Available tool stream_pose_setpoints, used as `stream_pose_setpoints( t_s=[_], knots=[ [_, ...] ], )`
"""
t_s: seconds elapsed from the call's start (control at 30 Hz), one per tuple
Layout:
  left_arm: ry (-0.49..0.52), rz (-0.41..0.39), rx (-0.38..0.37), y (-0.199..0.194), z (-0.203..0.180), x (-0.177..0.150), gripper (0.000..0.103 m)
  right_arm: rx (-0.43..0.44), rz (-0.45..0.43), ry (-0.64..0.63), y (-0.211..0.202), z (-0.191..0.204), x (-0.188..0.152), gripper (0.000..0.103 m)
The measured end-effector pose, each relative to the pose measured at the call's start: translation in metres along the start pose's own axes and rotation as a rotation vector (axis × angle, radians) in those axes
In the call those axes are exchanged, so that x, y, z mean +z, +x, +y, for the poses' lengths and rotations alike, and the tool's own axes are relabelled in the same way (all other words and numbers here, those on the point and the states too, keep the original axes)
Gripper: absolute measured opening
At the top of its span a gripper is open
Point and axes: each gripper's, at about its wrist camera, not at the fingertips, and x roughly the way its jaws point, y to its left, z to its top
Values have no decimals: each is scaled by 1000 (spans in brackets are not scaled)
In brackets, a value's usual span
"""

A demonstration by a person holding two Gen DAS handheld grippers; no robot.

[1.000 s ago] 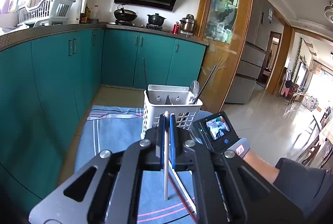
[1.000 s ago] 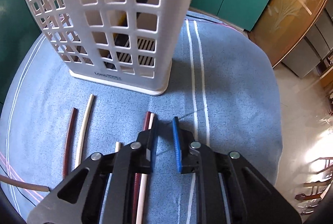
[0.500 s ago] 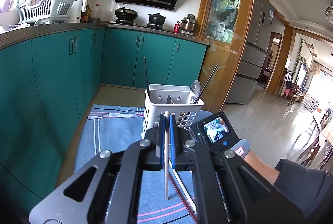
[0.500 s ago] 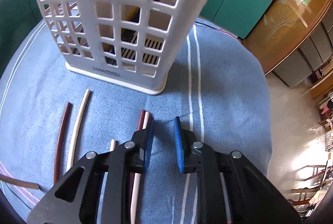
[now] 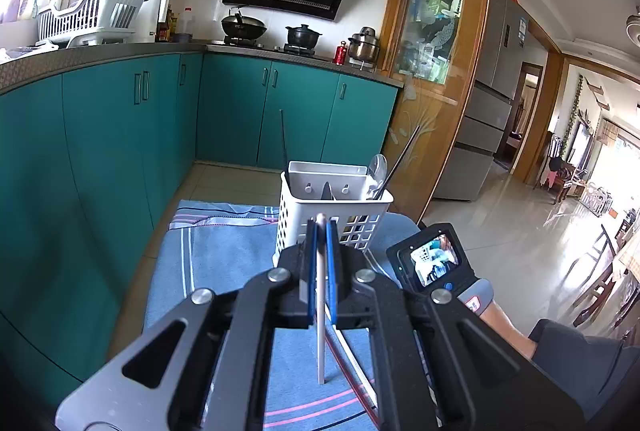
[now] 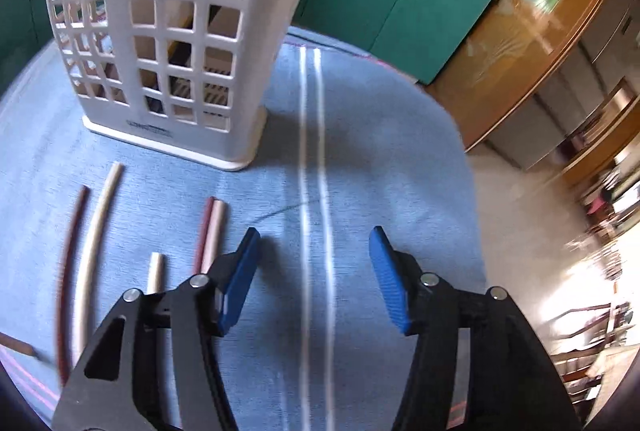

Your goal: Organize utensils

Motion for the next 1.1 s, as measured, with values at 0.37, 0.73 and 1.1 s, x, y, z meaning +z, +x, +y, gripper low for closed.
stream_pose_setpoints(
  t_s=[0.37, 0.73, 1.1],
  knots=[
    [-4, 1, 1, 1, 0, 0, 4, 196, -37, 80, -7, -16, -3, 55],
    [-1, 1, 1, 1, 0, 0, 4, 133, -15, 37, 1, 0, 3, 56],
    [6, 3, -7, 3, -4, 0, 4, 183, 23, 32, 0, 16, 8, 5]
  ],
)
